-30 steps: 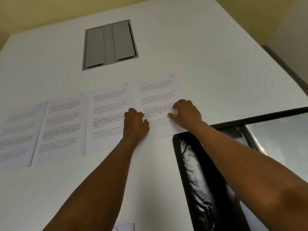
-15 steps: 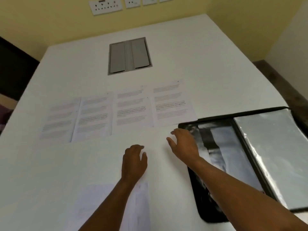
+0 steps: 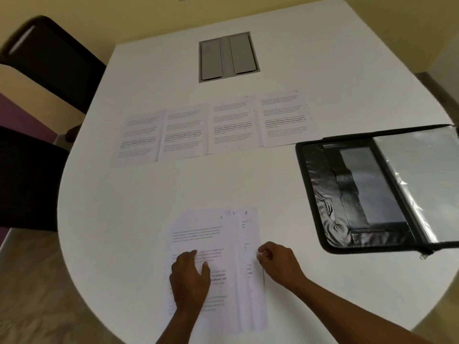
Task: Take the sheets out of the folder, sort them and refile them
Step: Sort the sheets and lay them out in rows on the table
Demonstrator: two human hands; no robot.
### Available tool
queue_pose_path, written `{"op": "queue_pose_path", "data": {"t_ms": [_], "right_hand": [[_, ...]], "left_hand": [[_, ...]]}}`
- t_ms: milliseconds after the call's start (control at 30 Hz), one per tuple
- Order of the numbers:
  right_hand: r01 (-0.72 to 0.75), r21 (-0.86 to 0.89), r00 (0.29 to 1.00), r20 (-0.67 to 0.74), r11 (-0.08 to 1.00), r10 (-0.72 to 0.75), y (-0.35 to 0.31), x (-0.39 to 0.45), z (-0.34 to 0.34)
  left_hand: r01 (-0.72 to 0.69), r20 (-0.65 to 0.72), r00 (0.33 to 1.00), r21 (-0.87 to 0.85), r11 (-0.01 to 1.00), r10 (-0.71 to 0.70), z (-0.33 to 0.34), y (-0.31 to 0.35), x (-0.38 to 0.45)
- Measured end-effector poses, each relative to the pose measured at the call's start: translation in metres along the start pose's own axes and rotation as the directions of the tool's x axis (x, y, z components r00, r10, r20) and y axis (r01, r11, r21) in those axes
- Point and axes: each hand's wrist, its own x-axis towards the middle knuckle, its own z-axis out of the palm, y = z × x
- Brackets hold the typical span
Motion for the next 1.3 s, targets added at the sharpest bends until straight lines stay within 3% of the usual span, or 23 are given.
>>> {"op": "queue_pose_path", "data": {"t_ms": [133,233,367,567,733,833,900,1033,1300], "right_hand": [[-0.185,0.150,0.982,0.071,0.971,0.177,-0.007,-0.014,0.025],[-0.231,0.206,0.973,0.066,0.951,0.222,-0.015,-0.017,0.035],[-0.247,0.235,0.969,0.076,0.940,0.236,-0.025,-0.018,0.047],[-0.258,0.181,0.966,0.021,0.949,0.258,-0.029,-0.020,0.063],[-0.254,0.102,0.931,-0.242,0.962,0.272,-0.030,-0.017,0.056],[-0.258,0.103,0.929,-0.247,0.961,0.276,-0.029,-0.007,0.048],[-0.243,0.102,0.940,-0.222,0.965,0.260,-0.030,-0.003,0.046],[-0.207,0.122,0.947,-0.225,0.971,0.230,-0.035,0.001,0.046],[-0.187,0.180,0.914,-0.328,0.966,0.239,-0.034,0.005,0.036]], "left_hand": [[0.201,-0.002,0.979,0.107,0.974,-0.202,-0.016,-0.019,-0.003],[0.282,0.035,0.958,0.071,0.957,-0.285,-0.023,-0.028,0.000],[0.303,0.100,0.945,0.088,0.949,-0.311,-0.022,-0.038,0.005],[0.328,0.090,0.937,0.113,0.938,-0.338,-0.019,-0.039,0.003],[0.130,0.091,0.986,0.118,0.984,-0.142,-0.015,-0.043,0.001],[-0.091,0.189,0.979,0.101,0.991,0.071,-0.012,-0.039,0.001],[-0.162,0.258,0.957,0.086,0.983,0.136,-0.010,-0.035,0.001],[-0.193,0.338,0.931,0.139,0.971,0.137,-0.005,-0.030,0.000],[-0.199,0.341,0.930,0.158,0.967,0.136,-0.006,-0.029,0.002]]}}
